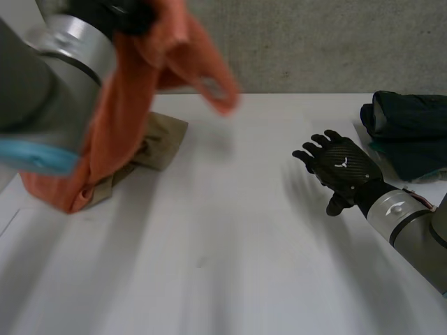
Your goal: Fold the laundry.
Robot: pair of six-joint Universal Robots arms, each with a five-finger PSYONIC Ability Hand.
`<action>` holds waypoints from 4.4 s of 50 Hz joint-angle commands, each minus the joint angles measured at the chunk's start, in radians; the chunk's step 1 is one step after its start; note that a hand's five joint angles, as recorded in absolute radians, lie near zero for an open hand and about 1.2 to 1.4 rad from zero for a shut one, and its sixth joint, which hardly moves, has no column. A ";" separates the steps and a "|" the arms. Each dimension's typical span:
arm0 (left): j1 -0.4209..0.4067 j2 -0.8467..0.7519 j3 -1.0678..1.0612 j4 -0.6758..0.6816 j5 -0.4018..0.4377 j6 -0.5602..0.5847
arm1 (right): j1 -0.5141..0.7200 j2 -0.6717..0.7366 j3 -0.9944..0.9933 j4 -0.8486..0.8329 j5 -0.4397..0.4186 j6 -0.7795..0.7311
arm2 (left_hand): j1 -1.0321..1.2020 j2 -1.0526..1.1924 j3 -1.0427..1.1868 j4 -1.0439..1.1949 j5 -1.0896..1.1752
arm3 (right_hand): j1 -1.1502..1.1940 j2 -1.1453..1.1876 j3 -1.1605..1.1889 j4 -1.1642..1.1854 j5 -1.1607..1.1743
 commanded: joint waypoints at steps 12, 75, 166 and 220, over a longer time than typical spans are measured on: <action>-0.227 -0.289 -0.130 -0.008 0.026 -0.356 | -0.058 -0.002 -0.072 0.004 0.231 0.104 | -0.852 -1.004 -0.996 -1.010 -0.954 | -0.051 -0.042 -0.033 -0.035 -0.043; 0.465 0.213 -0.772 0.012 0.296 0.340 | 0.076 -0.234 0.084 0.162 0.230 -0.040 | 0.354 0.203 0.210 0.197 0.252 | 1.171 1.180 1.189 1.187 1.178; 0.097 0.326 -0.750 0.095 -0.127 0.174 | -0.036 -0.028 -0.298 0.401 0.316 -0.181 | 0.354 0.203 0.210 0.197 0.252 | 1.171 1.180 1.189 1.187 1.178; 0.284 -0.224 -0.032 0.281 0.149 -0.074 | -0.008 0.200 -0.695 -0.073 0.385 -0.042 | 0.354 0.203 0.210 0.197 0.252 | 1.171 1.180 1.189 1.187 1.178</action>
